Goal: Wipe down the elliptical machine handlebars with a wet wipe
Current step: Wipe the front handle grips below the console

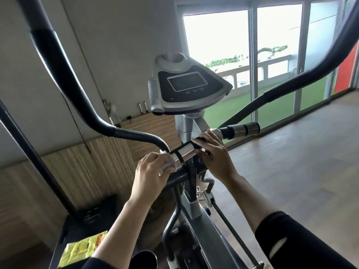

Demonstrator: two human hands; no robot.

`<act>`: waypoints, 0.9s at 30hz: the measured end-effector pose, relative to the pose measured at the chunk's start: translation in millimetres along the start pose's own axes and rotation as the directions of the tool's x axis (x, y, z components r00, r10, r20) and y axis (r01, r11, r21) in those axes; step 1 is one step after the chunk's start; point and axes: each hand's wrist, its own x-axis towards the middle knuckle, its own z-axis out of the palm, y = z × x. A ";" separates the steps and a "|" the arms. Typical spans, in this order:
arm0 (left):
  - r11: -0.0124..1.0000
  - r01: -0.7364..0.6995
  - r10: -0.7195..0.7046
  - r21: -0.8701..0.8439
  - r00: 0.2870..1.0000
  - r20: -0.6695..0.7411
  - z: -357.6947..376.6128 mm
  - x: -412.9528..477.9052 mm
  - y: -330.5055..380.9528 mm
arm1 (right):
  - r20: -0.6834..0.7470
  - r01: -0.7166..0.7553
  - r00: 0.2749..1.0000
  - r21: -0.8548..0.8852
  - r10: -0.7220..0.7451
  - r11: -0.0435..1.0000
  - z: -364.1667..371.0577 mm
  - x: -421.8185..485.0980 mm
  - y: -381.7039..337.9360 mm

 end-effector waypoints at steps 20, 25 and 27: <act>0.951 0.056 -0.035 -0.303 0.996 0.076 73.8 66.4 108.0 | -0.078 -0.299 0.954 -0.271 0.288 0.915 -99.3 -29.3 21.4; 0.980 -0.060 0.081 -0.191 0.991 0.103 107.6 112.9 125.4 | -0.101 -0.360 0.933 -0.284 0.346 0.889 -119.5 -13.0 56.5; 0.985 -0.066 0.091 -0.161 0.984 0.152 119.6 127.5 127.9 | -0.125 -0.371 0.928 -0.282 0.350 0.885 -122.4 -5.1 71.0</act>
